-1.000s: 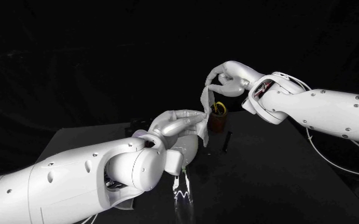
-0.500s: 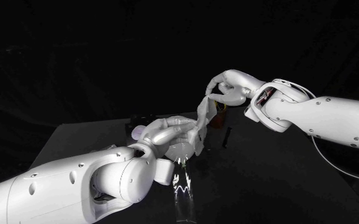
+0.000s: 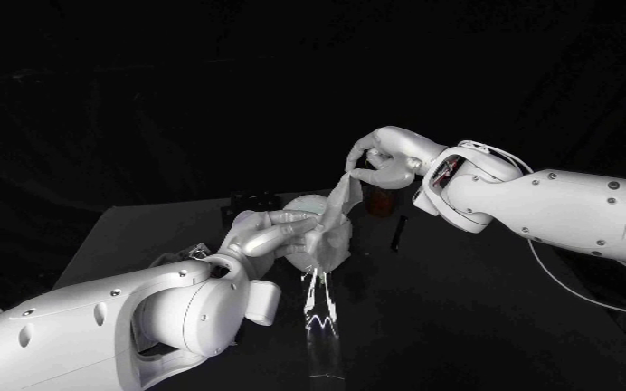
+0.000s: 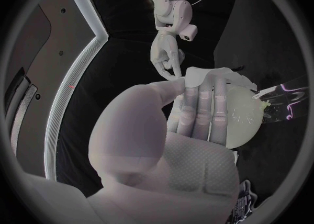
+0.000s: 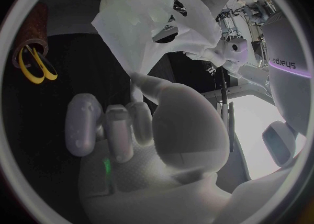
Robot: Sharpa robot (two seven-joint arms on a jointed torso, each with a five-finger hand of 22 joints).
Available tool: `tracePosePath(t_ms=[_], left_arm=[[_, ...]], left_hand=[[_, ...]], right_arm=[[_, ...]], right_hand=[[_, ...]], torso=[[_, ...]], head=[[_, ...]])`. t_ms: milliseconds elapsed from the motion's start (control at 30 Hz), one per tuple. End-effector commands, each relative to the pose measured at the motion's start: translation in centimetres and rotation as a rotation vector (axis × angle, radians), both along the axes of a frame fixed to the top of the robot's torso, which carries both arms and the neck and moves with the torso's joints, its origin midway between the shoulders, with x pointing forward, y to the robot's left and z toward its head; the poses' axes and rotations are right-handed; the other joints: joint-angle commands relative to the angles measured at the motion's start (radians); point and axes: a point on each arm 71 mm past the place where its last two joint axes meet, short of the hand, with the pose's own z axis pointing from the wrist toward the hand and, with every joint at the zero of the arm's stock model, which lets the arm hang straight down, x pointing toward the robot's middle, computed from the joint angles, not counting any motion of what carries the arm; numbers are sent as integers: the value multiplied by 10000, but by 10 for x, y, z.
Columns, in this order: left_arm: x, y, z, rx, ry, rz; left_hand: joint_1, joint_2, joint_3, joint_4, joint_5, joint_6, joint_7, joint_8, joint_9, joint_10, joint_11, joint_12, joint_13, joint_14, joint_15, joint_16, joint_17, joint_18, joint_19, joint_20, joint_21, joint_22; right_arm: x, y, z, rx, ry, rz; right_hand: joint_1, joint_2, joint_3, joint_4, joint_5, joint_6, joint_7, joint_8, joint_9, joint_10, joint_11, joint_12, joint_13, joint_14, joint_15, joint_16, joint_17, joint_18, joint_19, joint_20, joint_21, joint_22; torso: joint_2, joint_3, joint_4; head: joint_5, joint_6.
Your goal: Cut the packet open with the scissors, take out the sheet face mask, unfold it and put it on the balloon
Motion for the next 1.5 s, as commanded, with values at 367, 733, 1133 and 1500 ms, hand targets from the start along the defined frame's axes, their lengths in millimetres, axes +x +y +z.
tracePosePath(t_ms=[367,733,1133,1500], left_arm=[[1,17,-1,-91,-143,63],[2,30,-2,-122,-184,122],[0,32,-1,-275,-144,-111],[-2,38,3,-674,-357,-300]], left_hand=[[32,55,90,-52,34,117,68,17,794,3,-67,-54,-18,31,-43,-5,-17,102,55,3,24,-10],[33,43,100,-61,34,117,71,7,800,4,-65,-66,-26,26,-42,-9,-19,95,45,2,24,-9],[32,39,103,-64,34,118,73,2,803,6,-64,-70,-30,24,-42,-10,-20,92,41,3,24,-8],[32,32,105,-72,33,118,75,-4,807,10,-63,-76,-34,22,-42,-12,-21,89,36,3,26,-7]], right_arm=[[5,24,1,-82,-262,326],[16,41,21,-176,-807,522],[29,61,27,-775,-948,896],[30,73,26,-1114,-903,1262]], right_hand=[[4,108,48,22,37,54,-5,19,916,343,1,36,1683,1064,-71,36,2635,-114,42,-17,-16,1890],[4,107,60,23,37,49,-6,22,916,345,-1,39,1687,1064,-73,36,2635,-117,50,-17,-3,1893],[3,102,66,23,37,47,-7,25,917,358,-2,56,1702,1064,-74,36,2635,-111,33,-18,-28,1885],[0,98,68,24,37,45,-8,28,917,362,-2,61,1708,1064,-73,36,2635,-109,28,-18,-34,1883]], torso=[[-4,-13,-10],[-22,-19,-8],[-1,-11,-5],[-15,-10,-18]], head=[[89,-95],[124,-72],[213,-51],[275,-82]])
